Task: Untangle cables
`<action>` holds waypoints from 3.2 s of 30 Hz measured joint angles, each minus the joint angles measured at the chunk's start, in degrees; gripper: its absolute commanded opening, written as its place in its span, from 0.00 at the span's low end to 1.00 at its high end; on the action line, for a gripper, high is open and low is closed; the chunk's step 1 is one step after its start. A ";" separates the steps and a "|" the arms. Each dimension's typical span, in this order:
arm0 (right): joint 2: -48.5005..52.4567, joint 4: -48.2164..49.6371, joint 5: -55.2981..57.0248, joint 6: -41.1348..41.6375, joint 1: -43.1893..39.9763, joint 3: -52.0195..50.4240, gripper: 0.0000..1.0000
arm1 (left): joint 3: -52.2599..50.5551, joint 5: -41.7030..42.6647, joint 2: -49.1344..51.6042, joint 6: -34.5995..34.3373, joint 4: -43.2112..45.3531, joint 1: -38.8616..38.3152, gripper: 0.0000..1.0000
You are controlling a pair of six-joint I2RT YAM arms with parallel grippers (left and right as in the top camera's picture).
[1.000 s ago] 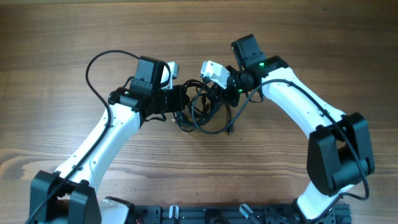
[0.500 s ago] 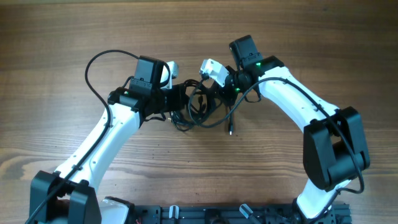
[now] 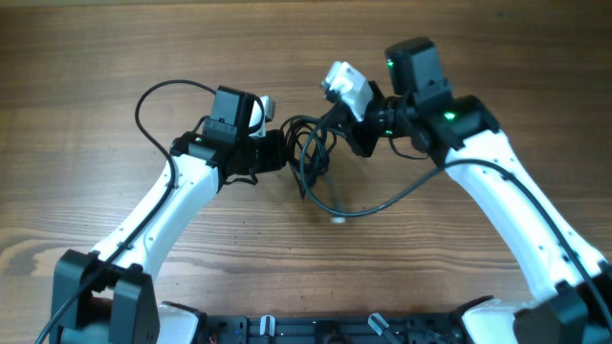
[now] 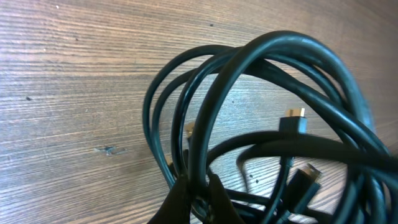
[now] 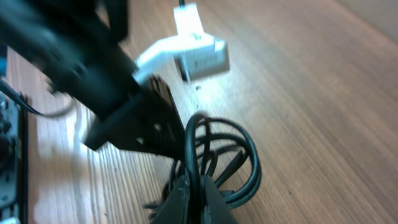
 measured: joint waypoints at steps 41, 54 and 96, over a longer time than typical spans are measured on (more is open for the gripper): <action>9.42 7.56 -0.61 52.24 -11.06 0.48 0.59 | 0.00 14.43 4.66 -2.25 23.32 -0.22 0.04; 15.52 14.88 4.31 60.94 -7.87 0.52 0.06 | 0.00 15.10 4.66 -5.79 24.06 -6.08 0.04; 5.53 -9.44 12.79 47.98 -29.16 -1.57 0.04 | 0.22 3.04 11.56 -14.08 33.73 -5.99 0.04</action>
